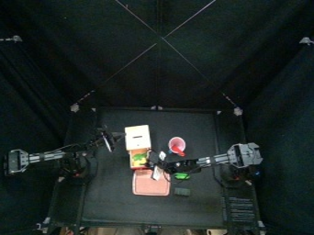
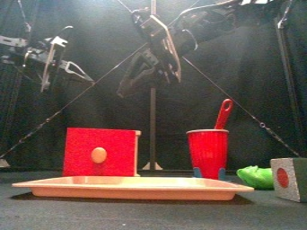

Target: Close drawer

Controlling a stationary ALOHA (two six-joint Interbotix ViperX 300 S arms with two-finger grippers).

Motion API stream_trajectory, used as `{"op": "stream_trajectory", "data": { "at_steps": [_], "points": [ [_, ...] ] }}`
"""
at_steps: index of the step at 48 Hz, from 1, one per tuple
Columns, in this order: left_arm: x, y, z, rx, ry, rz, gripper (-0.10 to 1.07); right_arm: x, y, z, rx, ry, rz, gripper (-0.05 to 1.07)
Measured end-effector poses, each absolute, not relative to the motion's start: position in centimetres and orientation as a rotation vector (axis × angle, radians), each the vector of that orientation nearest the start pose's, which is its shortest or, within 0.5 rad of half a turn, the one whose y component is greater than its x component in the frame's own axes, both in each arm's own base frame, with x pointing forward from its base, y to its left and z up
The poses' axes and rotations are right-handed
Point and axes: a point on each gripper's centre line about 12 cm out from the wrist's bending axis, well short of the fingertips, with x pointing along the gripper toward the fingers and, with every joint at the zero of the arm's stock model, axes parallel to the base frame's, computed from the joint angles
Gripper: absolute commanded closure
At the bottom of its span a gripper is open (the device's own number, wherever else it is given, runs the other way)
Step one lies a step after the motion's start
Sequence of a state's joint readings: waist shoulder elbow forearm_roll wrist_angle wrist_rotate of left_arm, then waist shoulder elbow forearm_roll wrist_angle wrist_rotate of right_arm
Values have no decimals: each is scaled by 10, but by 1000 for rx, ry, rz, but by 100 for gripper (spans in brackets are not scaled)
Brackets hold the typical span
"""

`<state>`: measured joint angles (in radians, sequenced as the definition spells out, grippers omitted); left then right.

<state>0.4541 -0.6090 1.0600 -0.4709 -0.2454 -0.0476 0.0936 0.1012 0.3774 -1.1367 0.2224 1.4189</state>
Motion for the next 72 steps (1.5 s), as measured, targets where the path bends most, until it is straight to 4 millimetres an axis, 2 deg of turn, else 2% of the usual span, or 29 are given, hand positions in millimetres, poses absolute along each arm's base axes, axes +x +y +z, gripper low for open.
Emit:
{"op": "stream_trajectory", "data": {
  "at_steps": [5, 12, 17, 34, 46, 72],
  "points": [
    [234, 144, 245, -555, 119, 662, 77, 456, 20, 213, 201, 556, -178, 65],
    [233, 171, 227, -601, 160, 765, 77, 460, 21, 197, 199, 588, -176, 65],
    [232, 187, 214, -636, 190, 827, 77, 463, 21, 193, 199, 594, -178, 65],
    [255, 217, 179, -672, 297, 883, 77, 468, 22, 184, 199, 610, -180, 65],
    [260, 221, 165, -682, 340, 891, 77, 469, 22, 178, 205, 623, -184, 65],
    [260, 220, 167, -682, 336, 889, 77, 469, 25, 178, 214, 625, -182, 65]
  ]
}}
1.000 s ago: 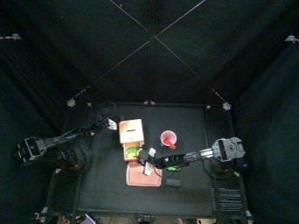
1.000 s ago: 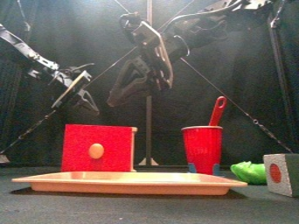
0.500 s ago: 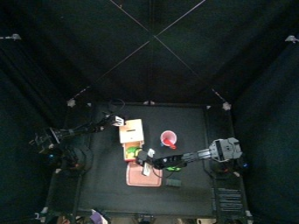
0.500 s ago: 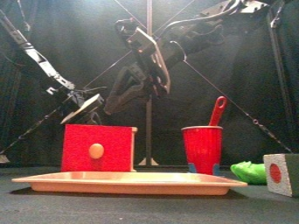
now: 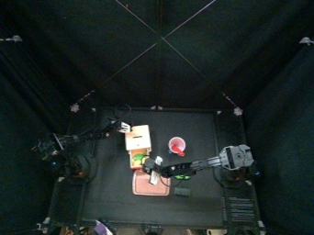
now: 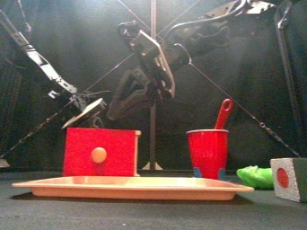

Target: Close drawer

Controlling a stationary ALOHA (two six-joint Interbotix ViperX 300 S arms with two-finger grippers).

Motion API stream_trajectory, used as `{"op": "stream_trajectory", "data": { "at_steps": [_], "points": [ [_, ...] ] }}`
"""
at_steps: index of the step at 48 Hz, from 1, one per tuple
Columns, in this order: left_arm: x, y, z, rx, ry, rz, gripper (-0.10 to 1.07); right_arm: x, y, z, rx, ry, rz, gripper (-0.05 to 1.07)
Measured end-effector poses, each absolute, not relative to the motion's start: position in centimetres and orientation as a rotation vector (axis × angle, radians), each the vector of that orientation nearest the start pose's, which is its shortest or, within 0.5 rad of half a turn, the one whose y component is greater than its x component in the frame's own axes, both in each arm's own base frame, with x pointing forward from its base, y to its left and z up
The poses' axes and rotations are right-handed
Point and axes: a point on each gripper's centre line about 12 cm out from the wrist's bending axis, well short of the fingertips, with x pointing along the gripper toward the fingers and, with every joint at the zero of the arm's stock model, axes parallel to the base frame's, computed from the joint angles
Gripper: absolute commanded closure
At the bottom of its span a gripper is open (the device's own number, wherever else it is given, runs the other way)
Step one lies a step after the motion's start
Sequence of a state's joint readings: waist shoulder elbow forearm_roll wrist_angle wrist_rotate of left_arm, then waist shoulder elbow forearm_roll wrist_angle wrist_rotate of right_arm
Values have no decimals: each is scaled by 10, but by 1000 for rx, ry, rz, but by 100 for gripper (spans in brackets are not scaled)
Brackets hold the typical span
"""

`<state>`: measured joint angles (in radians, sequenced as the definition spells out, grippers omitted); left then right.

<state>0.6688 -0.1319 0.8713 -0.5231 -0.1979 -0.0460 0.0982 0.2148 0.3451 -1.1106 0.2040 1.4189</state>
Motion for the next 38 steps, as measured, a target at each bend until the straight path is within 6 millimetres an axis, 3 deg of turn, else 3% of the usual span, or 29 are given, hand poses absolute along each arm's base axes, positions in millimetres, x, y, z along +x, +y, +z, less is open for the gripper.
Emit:
{"op": "stream_trajectory", "data": {
  "at_steps": [15, 27, 38],
  "points": [
    [259, 220, 169, -677, 328, 890, 78, 469, 32, 177, 208, 627, -169, 65],
    [253, 215, 196, -656, 246, 872, 78, 469, 28, 177, 223, 627, -178, 65],
    [245, 208, 182, -665, 287, 880, 78, 470, 32, 178, 232, 618, -148, 65]
  ]
}}
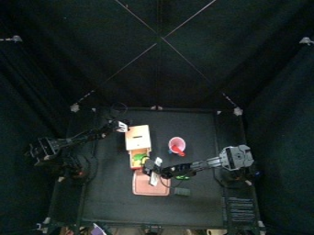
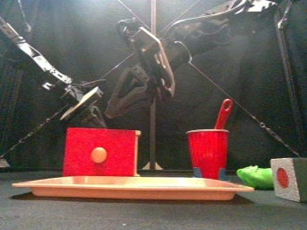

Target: Close drawer

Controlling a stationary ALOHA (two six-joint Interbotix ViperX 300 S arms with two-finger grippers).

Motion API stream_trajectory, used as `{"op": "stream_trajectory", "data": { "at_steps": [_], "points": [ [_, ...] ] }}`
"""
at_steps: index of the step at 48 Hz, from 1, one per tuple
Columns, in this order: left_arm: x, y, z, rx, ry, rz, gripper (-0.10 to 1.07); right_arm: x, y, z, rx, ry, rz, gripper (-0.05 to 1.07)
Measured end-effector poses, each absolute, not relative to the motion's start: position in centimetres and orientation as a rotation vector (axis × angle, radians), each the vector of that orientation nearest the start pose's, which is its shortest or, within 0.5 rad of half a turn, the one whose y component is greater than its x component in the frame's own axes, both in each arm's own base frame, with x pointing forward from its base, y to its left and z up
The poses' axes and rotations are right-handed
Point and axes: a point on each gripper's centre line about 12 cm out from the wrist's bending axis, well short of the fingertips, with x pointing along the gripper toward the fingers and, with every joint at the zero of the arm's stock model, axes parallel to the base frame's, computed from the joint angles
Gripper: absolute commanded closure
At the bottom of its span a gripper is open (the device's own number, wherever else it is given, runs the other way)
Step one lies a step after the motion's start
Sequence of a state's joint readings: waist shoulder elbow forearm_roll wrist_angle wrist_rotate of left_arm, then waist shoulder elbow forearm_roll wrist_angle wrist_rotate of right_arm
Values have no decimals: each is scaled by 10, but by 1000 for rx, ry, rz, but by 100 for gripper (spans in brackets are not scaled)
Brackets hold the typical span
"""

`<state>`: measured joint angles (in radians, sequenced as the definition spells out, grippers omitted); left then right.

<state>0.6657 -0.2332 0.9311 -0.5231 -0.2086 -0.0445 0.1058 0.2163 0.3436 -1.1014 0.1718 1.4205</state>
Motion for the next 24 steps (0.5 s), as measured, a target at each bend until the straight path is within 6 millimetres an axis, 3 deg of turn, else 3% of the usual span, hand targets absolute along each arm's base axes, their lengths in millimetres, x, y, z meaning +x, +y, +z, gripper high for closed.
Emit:
{"op": "stream_trajectory", "data": {
  "at_steps": [24],
  "points": [
    [252, 215, 156, -683, 362, 901, 78, 472, 34, 163, 246, 647, -143, 65]
  ]
}}
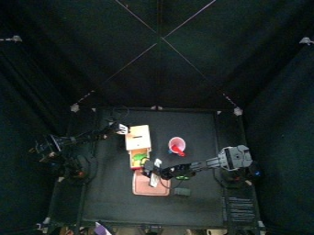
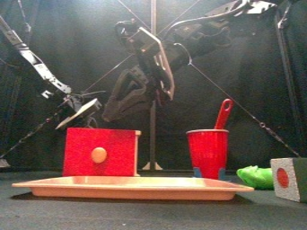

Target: Close drawer

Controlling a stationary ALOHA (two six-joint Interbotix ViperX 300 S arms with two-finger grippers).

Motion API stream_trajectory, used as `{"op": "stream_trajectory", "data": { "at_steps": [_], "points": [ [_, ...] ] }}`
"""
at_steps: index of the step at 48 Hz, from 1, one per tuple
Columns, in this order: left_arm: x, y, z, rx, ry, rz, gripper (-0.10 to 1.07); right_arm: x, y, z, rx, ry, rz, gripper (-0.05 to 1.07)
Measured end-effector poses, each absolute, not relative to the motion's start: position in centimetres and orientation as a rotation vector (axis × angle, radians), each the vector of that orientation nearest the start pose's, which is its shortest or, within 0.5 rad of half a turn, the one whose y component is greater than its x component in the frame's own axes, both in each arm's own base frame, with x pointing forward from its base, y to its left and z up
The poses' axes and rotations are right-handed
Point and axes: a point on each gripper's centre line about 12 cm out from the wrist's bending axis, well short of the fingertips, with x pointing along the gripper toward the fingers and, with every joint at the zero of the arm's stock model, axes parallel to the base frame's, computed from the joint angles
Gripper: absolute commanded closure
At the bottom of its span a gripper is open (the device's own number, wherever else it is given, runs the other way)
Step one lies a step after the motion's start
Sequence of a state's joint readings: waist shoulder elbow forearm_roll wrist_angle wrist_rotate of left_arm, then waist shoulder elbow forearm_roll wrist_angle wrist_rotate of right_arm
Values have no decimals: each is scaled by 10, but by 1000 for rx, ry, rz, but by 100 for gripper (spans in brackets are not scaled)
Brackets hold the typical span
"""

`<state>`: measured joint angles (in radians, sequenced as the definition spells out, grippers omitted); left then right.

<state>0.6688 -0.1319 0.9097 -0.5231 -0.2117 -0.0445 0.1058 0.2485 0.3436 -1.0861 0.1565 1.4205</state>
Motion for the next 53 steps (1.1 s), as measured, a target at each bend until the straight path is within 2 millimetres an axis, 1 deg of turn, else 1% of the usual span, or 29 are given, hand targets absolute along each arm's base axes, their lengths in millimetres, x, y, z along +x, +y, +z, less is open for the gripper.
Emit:
{"op": "stream_trajectory", "data": {
  "at_steps": [7, 13, 20, 27, 32, 42, 45, 53],
  "points": [
    [254, 216, 156, -685, 362, 901, 78, 472, 33, 158, 245, 658, -146, 65],
    [254, 216, 155, -685, 365, 900, 78, 477, 30, 159, 248, 650, -152, 65],
    [254, 216, 155, -686, 365, 901, 78, 484, 20, 161, 259, 639, -176, 65],
    [254, 216, 156, -685, 365, 900, 78, 488, 8, 153, 274, 649, -207, 65],
    [254, 216, 156, -684, 364, 900, 78, 490, 4, 150, 276, 652, -218, 65],
    [254, 216, 156, -685, 365, 900, 78, 494, -3, 154, 281, 642, -246, 65],
    [254, 216, 156, -684, 362, 900, 78, 496, -9, 156, 278, 635, -261, 65],
    [254, 216, 157, -686, 361, 899, 78, 498, -37, 161, 271, 616, -316, 65]
  ]
}}
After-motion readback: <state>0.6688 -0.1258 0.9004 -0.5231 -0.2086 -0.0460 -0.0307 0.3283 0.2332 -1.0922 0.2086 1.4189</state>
